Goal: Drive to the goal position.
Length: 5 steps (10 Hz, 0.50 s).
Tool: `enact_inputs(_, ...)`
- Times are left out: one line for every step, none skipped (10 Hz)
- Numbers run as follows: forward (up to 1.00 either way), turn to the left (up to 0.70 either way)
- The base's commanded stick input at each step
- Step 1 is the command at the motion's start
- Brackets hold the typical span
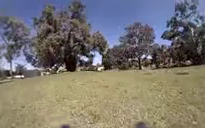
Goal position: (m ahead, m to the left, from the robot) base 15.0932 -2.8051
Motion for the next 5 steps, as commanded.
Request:
enact_inputs(1.0,0.0)
enact_inputs(1.0,0.0)
enact_inputs(1.0,0.0)
enact_inputs(1.0,0.0)
enact_inputs(1.0,0.0)
